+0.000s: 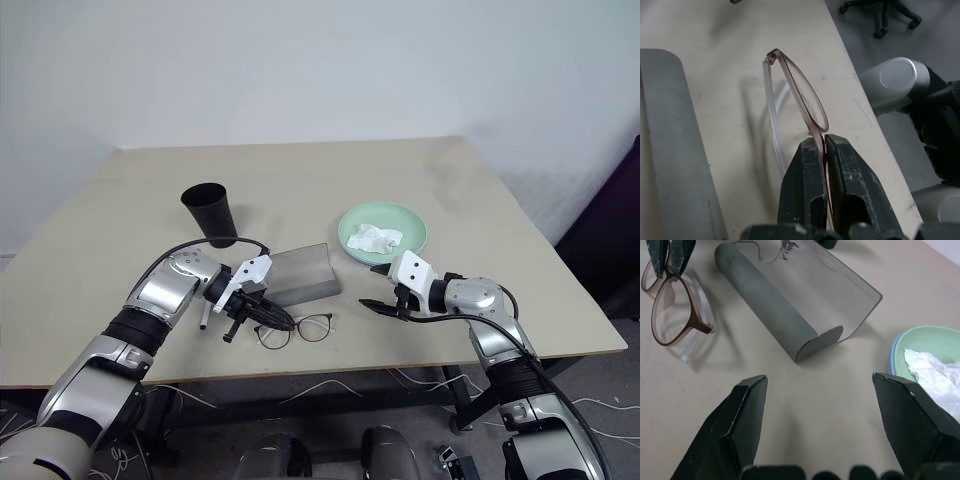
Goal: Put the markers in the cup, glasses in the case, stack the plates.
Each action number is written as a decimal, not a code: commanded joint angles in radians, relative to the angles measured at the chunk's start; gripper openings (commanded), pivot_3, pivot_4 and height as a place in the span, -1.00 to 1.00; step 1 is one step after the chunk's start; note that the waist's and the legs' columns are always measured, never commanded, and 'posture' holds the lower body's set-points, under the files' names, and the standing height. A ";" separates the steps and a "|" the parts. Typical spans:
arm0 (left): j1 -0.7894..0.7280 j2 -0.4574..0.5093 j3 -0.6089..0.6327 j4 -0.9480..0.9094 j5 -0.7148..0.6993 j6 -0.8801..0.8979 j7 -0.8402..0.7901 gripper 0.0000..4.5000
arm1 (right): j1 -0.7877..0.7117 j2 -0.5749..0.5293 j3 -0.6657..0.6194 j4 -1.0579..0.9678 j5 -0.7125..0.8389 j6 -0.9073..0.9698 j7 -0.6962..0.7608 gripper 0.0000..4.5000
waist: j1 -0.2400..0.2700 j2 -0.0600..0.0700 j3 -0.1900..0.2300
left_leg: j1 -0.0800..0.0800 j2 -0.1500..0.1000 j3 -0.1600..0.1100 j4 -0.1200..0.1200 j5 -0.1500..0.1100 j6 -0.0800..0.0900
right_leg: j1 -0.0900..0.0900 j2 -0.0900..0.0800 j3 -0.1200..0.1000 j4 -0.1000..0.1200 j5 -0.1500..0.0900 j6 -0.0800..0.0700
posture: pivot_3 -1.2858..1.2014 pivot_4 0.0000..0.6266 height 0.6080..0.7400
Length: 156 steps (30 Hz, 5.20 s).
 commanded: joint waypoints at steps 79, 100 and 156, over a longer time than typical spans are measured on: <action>-0.415 -0.187 0.272 0.603 0.123 -0.341 0.386 -0.03 | 0.041 0.014 0.027 -0.063 -0.005 -0.013 -0.022 0.62 | 0.010 -0.006 0.003 | -0.001 -0.008 -0.008 0.004 0.000 0.000 | 0.001 -0.001 0.000 0.001 0.000 0.000 | 0.03 -1.00 0.84; -0.430 -0.149 0.183 0.740 0.324 -0.513 0.723 -0.99 | 0.042 0.020 0.026 -0.090 -0.004 -0.002 -0.036 0.62 | 0.022 -0.006 0.003 | 0.000 -0.008 -0.009 0.005 0.000 0.001 | 0.003 -0.001 -0.001 0.001 0.000 0.000 | 0.03 -1.00 0.84; -0.318 -0.168 0.223 0.608 0.243 -0.413 0.313 -1.00 | -0.083 0.176 -0.065 -0.110 0.097 0.138 -0.138 -0.43 | 0.020 -0.006 0.003 | -0.001 -0.007 -0.007 0.005 -0.001 0.002 | 0.002 0.000 0.000 0.002 0.000 0.000 | 0.03 -1.00 0.84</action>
